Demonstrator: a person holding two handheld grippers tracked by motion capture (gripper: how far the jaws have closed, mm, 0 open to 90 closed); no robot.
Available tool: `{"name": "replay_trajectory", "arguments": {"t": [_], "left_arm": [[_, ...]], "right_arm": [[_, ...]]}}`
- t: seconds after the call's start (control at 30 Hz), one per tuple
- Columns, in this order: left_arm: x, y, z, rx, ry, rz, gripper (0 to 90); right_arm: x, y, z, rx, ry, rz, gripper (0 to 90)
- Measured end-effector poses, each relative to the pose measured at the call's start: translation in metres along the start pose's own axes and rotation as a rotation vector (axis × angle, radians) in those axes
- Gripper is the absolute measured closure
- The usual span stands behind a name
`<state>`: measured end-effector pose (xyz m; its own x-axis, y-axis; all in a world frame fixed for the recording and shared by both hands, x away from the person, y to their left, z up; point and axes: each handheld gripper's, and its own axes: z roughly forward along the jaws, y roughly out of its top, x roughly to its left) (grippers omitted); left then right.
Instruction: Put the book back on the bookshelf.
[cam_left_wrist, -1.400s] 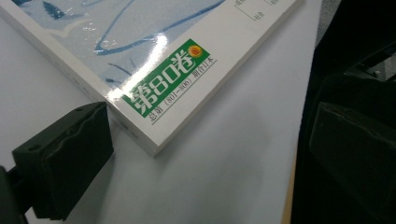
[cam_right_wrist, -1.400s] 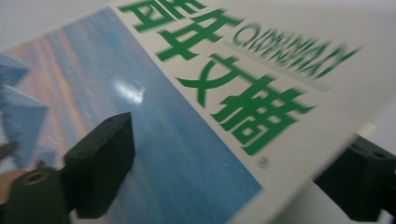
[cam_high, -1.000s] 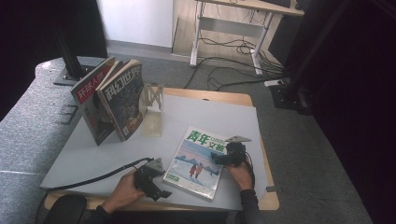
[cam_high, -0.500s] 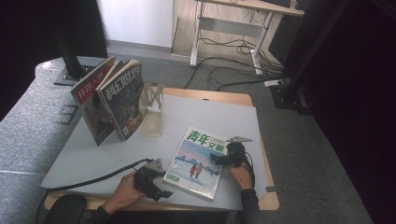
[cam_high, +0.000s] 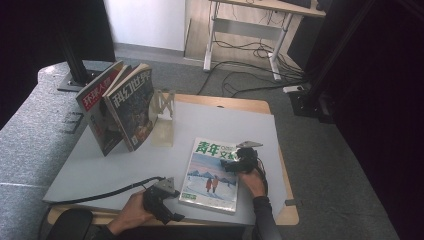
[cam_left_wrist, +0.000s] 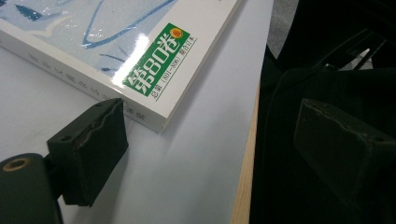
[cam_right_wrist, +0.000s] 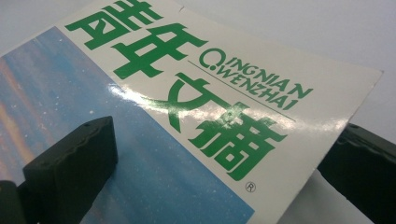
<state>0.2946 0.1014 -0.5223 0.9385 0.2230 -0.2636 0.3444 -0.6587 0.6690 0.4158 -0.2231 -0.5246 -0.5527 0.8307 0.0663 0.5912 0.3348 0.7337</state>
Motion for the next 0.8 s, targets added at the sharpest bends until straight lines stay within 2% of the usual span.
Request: {"name": "replay_trajectory", "arguments": {"t": [0.1,0.23,0.3,0.37,0.57,0.63,0.8], "left_arm": [[0.003,0.000,-0.002,0.007,0.007,0.018,12.0],[0.005,0.001,-0.005,0.022,0.063,0.042,9.7],[0.007,0.001,-0.007,0.027,0.095,0.052,7.0],[0.009,0.002,-0.010,0.028,0.115,0.051,5.1],[0.020,0.005,-0.013,0.035,0.199,0.057,2.1],[0.024,0.006,-0.014,0.034,0.205,0.054,1.9],[0.036,0.010,-0.017,0.006,0.254,0.033,0.4]], "right_arm": [[0.000,-0.001,0.000,-0.014,0.000,-0.004,0.0],[0.000,-0.004,-0.001,-0.032,-0.003,-0.006,0.3],[-0.002,-0.005,-0.004,-0.036,0.001,-0.011,4.1],[-0.003,-0.007,-0.008,-0.041,0.004,-0.011,6.6],[-0.009,-0.012,-0.018,-0.044,-0.006,0.007,6.6],[-0.009,-0.013,-0.022,-0.055,-0.007,0.008,6.0],[-0.010,-0.015,-0.030,-0.064,-0.010,0.009,4.4]]}}
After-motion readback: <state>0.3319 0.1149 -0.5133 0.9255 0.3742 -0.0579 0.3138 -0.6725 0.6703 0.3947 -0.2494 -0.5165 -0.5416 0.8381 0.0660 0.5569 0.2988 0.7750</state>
